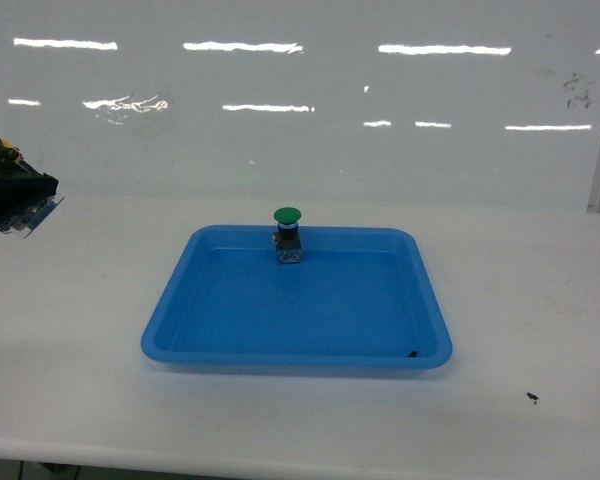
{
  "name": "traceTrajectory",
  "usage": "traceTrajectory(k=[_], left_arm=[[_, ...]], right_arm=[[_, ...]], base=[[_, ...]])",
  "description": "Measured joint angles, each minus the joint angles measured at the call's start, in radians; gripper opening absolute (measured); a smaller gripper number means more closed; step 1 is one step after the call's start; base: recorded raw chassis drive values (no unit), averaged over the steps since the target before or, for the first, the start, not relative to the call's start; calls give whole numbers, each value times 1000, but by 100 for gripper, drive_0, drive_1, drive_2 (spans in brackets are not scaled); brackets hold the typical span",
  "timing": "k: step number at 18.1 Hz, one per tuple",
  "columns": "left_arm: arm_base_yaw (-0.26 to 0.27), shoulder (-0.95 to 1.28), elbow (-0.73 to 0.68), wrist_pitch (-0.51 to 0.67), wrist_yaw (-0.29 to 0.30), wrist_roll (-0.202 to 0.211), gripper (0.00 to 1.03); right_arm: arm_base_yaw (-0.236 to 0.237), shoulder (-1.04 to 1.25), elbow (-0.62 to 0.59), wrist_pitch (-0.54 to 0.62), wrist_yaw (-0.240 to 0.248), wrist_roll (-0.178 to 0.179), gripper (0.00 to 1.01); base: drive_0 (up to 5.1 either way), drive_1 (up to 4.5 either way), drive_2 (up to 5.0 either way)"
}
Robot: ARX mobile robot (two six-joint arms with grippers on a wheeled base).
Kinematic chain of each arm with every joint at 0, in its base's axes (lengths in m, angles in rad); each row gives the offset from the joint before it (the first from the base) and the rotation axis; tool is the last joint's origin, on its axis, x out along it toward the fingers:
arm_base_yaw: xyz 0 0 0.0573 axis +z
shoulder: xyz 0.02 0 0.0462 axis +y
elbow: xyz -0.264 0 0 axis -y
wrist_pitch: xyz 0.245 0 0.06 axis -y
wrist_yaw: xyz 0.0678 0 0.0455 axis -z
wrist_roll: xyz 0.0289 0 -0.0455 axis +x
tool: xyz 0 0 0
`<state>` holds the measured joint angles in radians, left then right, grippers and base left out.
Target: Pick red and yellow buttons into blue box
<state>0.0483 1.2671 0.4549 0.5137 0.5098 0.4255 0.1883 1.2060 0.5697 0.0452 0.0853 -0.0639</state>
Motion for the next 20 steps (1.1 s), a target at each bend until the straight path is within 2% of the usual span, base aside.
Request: traceTrajectory(k=[2, 3, 5, 11, 16, 20], left_arm=[[-5, 0, 0, 0, 6, 0, 25], [-4, 0, 0, 0, 5, 0, 25], [-2, 0, 0, 0, 4, 0, 25], [-2, 0, 0, 0, 4, 0, 25], [-3, 0, 0, 0, 5, 0, 25], [-2, 0, 0, 0, 4, 0, 25]], right_arm=[[-89, -150, -86, -77, -27, -27, 29], [-87, -232, -118, -127, -16, -27, 29], [18, -428, -171, -253, 39, 7, 29], [111, -572, -218, -376, 96, 50, 29], [120, -598, -237, -386, 118, 77, 29], [119, -594, -237, -386, 118, 83, 29]], base=[[0, 0, 0], [0, 0, 0], [0, 0, 0], [0, 0, 0], [0, 0, 0], [0, 0, 0]])
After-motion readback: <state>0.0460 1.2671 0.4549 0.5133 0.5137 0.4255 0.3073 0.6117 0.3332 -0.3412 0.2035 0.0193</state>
